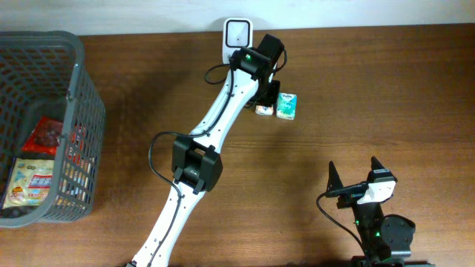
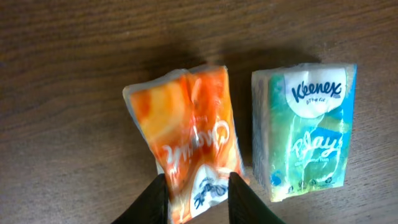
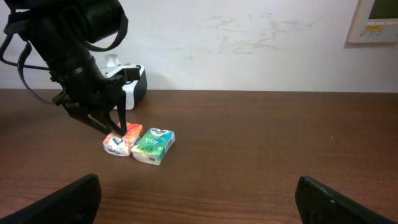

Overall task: Scan the item barcode
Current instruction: 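Place the orange pack beside the green pack on the table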

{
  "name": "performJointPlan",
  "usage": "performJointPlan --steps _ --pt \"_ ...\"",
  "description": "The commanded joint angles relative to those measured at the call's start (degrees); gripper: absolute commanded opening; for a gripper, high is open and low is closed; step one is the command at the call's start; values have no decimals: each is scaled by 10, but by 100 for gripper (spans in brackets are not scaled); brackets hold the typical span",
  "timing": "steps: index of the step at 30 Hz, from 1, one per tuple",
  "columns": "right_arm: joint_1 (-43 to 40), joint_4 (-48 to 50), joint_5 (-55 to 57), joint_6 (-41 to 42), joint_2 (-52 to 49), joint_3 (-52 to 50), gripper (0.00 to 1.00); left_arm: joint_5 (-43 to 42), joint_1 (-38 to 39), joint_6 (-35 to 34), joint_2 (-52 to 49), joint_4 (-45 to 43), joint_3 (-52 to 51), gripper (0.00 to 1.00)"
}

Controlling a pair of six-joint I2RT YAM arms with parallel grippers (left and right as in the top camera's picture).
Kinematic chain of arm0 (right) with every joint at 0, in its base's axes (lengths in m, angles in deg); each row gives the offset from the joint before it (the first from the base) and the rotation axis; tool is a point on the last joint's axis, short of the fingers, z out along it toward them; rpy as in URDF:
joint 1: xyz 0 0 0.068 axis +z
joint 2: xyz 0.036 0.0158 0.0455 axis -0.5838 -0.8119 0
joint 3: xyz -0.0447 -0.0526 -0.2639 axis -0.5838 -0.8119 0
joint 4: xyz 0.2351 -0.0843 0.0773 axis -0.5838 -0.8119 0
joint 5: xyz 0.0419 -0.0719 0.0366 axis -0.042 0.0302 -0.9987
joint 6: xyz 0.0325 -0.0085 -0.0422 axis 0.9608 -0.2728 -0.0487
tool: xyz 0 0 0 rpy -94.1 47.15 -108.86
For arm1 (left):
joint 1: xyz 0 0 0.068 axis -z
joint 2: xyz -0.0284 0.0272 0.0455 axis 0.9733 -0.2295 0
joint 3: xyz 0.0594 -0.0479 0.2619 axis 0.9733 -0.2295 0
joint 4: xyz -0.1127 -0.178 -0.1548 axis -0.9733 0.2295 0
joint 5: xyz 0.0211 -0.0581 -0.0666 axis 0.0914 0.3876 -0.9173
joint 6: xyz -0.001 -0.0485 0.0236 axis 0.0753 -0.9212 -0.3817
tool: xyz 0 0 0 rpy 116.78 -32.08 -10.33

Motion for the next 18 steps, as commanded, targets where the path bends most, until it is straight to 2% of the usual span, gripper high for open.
performJointPlan --steps 1,5,7,11,12,13,18 --pt "3 -1 1 7 4 -5 99 -8 0 -15 -7 24 3 33" --pt "3 -1 1 7 4 -5 98 -30 -20 -5 34 73 47 35" --pt "3 -1 1 7 4 -5 98 -16 -44 37 90 89 90 34" --pt "3 -1 1 7 4 -5 98 111 -128 37 229 174 142 43" --pt "3 -1 1 7 4 -5 98 140 -171 78 278 175 144 82" --pt "3 -1 1 7 4 -5 98 144 -220 97 317 175 144 99" --pt "3 -1 1 7 4 -5 99 141 -449 96 381 175 142 99"
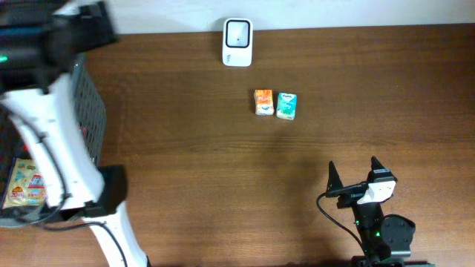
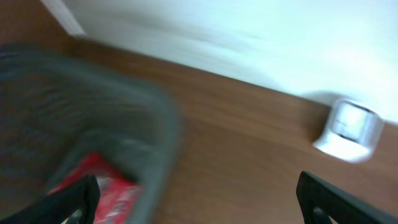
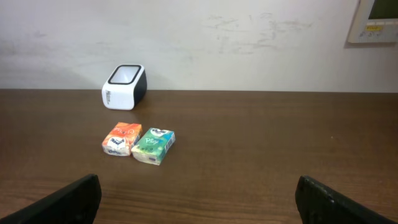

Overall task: Scan the item barcode
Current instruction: 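Place the orange pack beside the green pack on the table, then grasp the red snack bag in the basket with the left gripper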

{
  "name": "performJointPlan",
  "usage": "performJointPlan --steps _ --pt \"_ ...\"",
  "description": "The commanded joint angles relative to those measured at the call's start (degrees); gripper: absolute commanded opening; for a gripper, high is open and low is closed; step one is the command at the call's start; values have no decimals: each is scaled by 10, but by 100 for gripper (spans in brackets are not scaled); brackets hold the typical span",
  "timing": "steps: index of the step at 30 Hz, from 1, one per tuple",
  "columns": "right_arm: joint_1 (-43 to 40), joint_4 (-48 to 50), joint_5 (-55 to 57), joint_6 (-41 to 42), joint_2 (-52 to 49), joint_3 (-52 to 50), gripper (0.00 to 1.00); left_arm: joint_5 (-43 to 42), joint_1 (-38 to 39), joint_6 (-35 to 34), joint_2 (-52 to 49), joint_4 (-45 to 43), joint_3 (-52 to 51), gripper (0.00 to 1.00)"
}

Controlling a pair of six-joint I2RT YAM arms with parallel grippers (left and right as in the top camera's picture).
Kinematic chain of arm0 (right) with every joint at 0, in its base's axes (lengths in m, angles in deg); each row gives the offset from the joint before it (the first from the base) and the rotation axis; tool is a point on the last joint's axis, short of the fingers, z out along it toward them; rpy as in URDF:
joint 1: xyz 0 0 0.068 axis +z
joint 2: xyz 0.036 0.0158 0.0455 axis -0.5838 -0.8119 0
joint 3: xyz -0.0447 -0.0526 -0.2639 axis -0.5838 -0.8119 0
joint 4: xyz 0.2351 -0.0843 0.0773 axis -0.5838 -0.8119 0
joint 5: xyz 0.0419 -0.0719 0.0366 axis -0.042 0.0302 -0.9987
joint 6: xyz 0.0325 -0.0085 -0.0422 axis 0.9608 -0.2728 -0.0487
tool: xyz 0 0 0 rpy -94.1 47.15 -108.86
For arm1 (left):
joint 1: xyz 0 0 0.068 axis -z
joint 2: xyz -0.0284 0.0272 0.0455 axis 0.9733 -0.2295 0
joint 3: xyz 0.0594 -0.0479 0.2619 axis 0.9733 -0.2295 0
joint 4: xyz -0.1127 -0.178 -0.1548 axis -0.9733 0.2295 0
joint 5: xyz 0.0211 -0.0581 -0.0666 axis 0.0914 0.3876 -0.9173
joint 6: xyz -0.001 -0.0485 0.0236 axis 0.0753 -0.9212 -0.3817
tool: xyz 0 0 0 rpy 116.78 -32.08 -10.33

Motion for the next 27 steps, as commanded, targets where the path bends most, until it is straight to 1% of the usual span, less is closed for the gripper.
performJointPlan --steps 1,3,4,5,7,8,9,10,11,12,13,15,16,17,18,20,21,22,23,24,25,27 --pt "3 -1 1 6 4 -5 98 9 -145 -16 16 2 -6 99" --pt "3 -1 1 6 4 -5 98 -7 -214 -56 16 2 -43 99" --pt "3 -1 1 6 4 -5 98 -33 -245 -55 16 2 -83 99" --pt "3 -1 1 6 4 -5 98 -55 -273 -46 16 2 -157 99" --pt "3 -1 1 6 4 -5 98 -60 -297 -47 16 -10 -288 99" --pt "3 -1 1 6 4 -5 99 -60 -308 -47 16 -33 -376 99" --pt "3 -1 1 6 4 -5 98 -63 -313 -47 16 -56 -438 99" --pt "3 -1 1 6 4 -5 99 -73 -319 -47 16 -107 -528 99" --pt "3 -1 1 6 4 -5 98 -96 -321 -47 16 -153 -591 99" --pt "3 -1 1 6 4 -5 98 -112 -321 -47 16 -189 -629 100" --pt "3 -1 1 6 4 -5 98 -122 -321 -47 16 -245 -680 95" --pt "3 -1 1 6 4 -5 98 -122 -321 -47 16 -312 -730 86" --pt "3 -1 1 6 4 -5 99 -122 -321 -47 16 -338 -745 84" --pt "3 -1 1 6 4 -5 99 -122 -321 -47 16 -351 -755 76" --pt "3 -1 1 6 4 -5 99 -122 -321 -47 16 -366 -768 73" --pt "3 -1 1 6 4 -5 98 -122 -321 -71 16 -420 -816 75" --pt "3 -1 1 6 4 -5 99 -122 -321 -71 16 -440 -836 74" --pt "3 -1 1 6 4 -5 98 -122 -321 -71 16 -450 -848 67" --pt "3 -1 1 6 4 -5 99 -122 -321 -71 16 -461 -861 50" --pt "3 -1 1 6 4 -5 98 -120 -321 -70 16 -463 -862 31" --pt "3 -1 1 6 4 -5 98 -120 -321 -70 20 -459 -859 0" --pt "3 -1 1 6 4 -5 98 -120 -321 -71 36 -432 -835 0"
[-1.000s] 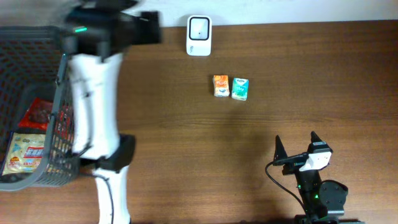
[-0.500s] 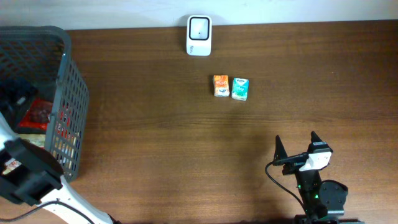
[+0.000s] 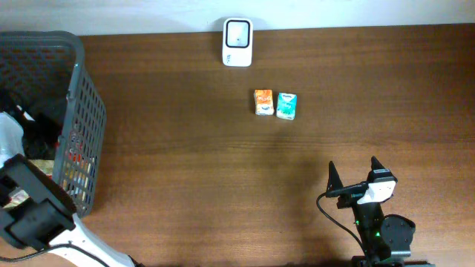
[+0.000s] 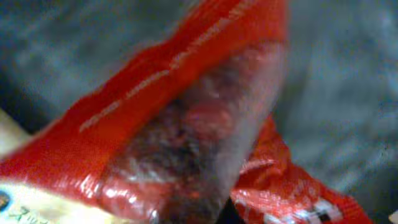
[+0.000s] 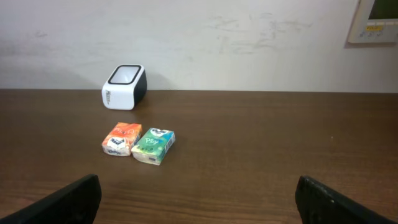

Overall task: Scan the item barcode
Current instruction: 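Grasp the red snack bag in the basket with the left gripper, then carry the red bag out and drop it on the table centre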

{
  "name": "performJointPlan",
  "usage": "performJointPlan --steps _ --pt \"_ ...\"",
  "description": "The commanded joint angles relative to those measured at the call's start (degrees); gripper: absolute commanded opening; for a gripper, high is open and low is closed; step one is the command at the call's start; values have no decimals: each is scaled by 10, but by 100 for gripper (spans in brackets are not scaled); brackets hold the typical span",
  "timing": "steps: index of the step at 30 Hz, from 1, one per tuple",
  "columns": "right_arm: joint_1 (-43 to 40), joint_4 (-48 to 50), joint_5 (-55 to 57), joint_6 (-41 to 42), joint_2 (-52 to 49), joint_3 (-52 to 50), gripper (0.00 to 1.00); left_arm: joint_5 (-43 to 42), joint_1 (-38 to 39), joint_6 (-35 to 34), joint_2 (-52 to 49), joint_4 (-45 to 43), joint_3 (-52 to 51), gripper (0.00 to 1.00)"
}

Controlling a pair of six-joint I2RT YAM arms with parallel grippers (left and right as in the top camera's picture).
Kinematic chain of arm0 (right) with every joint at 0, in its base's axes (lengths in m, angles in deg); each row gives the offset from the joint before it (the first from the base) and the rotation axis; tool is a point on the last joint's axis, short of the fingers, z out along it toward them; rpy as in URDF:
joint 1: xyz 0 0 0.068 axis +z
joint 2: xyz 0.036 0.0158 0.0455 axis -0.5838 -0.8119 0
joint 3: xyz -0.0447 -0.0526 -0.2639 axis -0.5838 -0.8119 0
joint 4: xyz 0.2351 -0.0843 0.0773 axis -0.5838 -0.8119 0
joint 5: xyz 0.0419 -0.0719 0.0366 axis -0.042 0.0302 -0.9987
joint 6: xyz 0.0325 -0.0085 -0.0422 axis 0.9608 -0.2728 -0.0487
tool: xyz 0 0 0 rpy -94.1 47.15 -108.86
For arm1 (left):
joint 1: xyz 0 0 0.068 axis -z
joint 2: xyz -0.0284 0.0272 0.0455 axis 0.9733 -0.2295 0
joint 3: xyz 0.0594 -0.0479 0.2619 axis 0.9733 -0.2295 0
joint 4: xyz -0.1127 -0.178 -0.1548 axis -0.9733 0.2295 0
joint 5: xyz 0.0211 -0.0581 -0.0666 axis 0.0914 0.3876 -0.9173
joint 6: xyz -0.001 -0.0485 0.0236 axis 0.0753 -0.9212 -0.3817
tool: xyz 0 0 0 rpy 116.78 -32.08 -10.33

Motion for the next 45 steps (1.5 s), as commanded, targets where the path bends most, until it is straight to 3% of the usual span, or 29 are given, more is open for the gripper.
performJointPlan --steps 1,6,10,12,14,17,18,21,25,26,27,28,32,33,34,35,36,37,41,45 --pt "3 -1 1 6 4 -5 98 14 -2 0 19 53 34 0" --pt "3 -1 1 6 4 -5 98 -27 -2 -2 240 97 178 0" --pt "3 -1 1 6 4 -5 98 -281 58 -4 373 57 179 0" --pt "3 -1 1 6 4 -5 98 -325 141 -3 375 55 177 0" --pt "3 -1 1 6 4 -5 99 -249 303 45 346 70 175 0" --pt "3 -1 1 6 4 -5 98 -20 481 51 244 158 174 0" --pt "3 -1 1 6 4 -5 99 17 524 51 191 176 174 0" --pt "3 -1 1 6 4 -5 98 45 602 51 15 193 174 0" --pt "3 -1 1 6 4 -5 98 45 635 51 -103 217 174 1" --pt "3 -1 1 6 4 -5 98 45 636 51 -113 221 174 22" --pt "3 -1 1 6 4 -5 98 49 635 51 -113 221 181 58" --pt "3 -1 1 6 4 -5 98 61 629 51 -113 234 205 87" --pt "3 -1 1 6 4 -5 98 90 586 51 -113 369 462 99" --pt "3 -1 1 6 4 -5 98 90 579 51 -113 383 525 99" --pt "3 -1 1 6 4 -5 99 87 573 50 -113 392 578 56" --pt "3 -1 1 6 4 -5 98 76 571 50 -113 398 595 28" --pt "3 -1 1 6 4 -5 98 46 573 50 -116 415 589 8" --pt "3 -1 1 6 4 -5 98 33 577 50 -122 427 575 0" --pt "3 -1 1 6 4 -5 98 48 631 50 -186 424 454 0" --pt "3 -1 1 6 4 -5 98 51 634 50 -223 326 325 0"
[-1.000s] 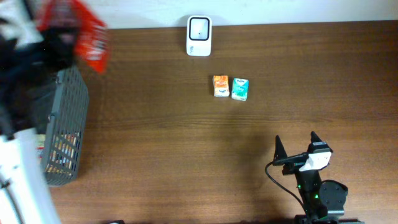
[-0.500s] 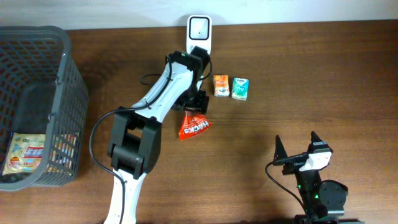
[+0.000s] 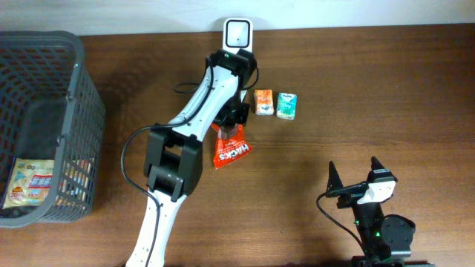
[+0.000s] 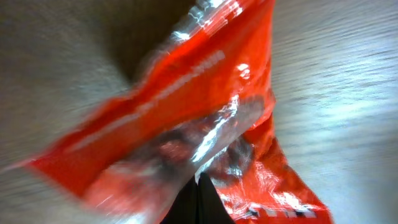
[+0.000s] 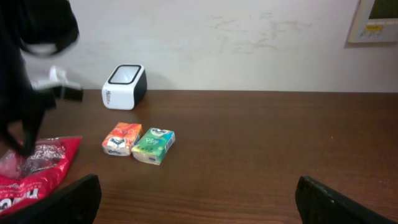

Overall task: Scan the item barcode
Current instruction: 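Carry the red bag out and drop it on the table centre, then grasp the cream wipes package in the basket with the left gripper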

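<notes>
A red snack bag [image 3: 231, 150] hangs in front of the white scanner [image 3: 237, 33], and my left gripper [image 3: 231, 126] is shut on its top edge. The left wrist view is filled by the crinkled red bag [image 4: 186, 124], with the dark fingers [image 4: 200, 198] pinched together on it. From the right wrist the same bag [image 5: 37, 168] shows at the left, its lower end at or near the tabletop, with the scanner [image 5: 123, 87] behind it. My right gripper [image 3: 355, 170] stands open and empty near the front edge.
An orange tissue pack [image 3: 263, 101] and a green Kleenex pack [image 3: 286, 105] lie side by side right of the left gripper. A grey mesh basket [image 3: 85, 111] at the left edge holds a yellow snack packet [image 3: 33, 182].
My left gripper was down in the basket against the red bag. It is now over the table in front of the scanner, shut on that bag. The right arm has not moved.
My left gripper first stood with its fingers around the orange tissue pack beside the green one. Then it was open over the basket, the pack left on the table. Then it was deep in the basket at the red bag, which now hangs near the scanner.
</notes>
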{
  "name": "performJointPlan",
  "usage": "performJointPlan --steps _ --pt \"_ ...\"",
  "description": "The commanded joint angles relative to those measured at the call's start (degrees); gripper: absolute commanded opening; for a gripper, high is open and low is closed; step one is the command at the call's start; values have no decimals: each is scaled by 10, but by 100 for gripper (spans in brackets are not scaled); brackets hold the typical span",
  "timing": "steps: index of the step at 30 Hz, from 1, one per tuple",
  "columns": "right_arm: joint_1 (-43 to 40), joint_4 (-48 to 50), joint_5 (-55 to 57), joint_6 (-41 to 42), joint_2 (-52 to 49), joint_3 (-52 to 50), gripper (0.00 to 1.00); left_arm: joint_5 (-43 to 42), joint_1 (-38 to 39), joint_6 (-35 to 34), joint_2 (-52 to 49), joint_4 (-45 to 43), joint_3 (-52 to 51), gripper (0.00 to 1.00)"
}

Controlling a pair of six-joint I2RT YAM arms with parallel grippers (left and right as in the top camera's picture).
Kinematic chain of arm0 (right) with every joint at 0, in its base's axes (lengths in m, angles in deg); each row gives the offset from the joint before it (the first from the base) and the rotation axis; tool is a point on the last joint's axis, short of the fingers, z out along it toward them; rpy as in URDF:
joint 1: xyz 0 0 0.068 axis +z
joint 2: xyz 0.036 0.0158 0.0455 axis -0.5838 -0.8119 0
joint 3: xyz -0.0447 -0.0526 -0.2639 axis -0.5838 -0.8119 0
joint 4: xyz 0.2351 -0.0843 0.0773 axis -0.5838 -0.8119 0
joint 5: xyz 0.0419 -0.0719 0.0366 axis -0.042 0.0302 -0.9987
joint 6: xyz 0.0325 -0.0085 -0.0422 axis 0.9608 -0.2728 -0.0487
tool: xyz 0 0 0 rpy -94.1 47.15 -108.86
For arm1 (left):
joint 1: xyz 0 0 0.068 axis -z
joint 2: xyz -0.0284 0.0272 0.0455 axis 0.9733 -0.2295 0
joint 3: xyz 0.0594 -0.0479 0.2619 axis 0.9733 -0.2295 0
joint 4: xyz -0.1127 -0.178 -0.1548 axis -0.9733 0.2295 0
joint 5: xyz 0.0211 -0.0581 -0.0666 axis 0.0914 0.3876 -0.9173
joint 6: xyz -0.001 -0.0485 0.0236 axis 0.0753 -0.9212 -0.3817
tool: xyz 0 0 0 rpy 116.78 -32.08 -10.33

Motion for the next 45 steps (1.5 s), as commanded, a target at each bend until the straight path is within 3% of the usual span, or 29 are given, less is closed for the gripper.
performJointPlan --steps 1,4,8,10,14,17,20,23,26,28,29,30,31,32,33,38,41,42,45 --pt "3 -1 1 6 4 -5 98 37 -9 1 -14 -60 -52 0" --pt "3 -1 1 6 4 -5 98 158 -10 1 -15 -103 -49 0" --pt "3 -1 1 6 4 -5 98 163 -14 -8 -14 34 147 0" --pt "3 -1 1 6 4 -5 99 163 -14 -8 -14 62 166 0" --pt "3 -1 1 6 4 -5 98 163 -16 -8 -16 58 77 0" --pt "3 -1 1 6 4 -5 98 161 -16 -8 -16 -49 -58 0" --pt "3 -1 1 6 4 -5 98 172 -16 -8 -16 -115 -120 0" --pt "3 -1 1 6 4 -5 98 184 -19 -8 -14 -5 70 0" --pt "3 -1 1 6 4 -5 98 261 -38 -8 -14 89 393 0" --pt "3 -1 1 6 4 -5 98 267 -79 -8 12 105 489 15" --pt "3 -1 1 6 4 -5 99 267 -110 -7 40 107 489 33" --pt "3 -1 1 6 4 -5 98 266 -137 -8 61 107 489 36" --pt "3 -1 1 6 4 -5 98 260 -179 -8 93 107 489 70" --pt "3 -1 1 6 4 -5 98 218 -236 -8 127 107 489 94" --pt "3 -1 1 6 4 -5 98 171 -293 -8 153 107 489 99" --pt "3 -1 1 6 4 -5 98 156 -488 -62 176 107 459 99" --pt "3 -1 1 6 4 -5 98 106 -540 -65 176 107 299 99" --pt "3 -1 1 6 4 -5 99 114 -555 -106 174 105 217 99" --pt "3 -1 1 6 4 -5 98 113 -590 -118 171 9 -14 99"
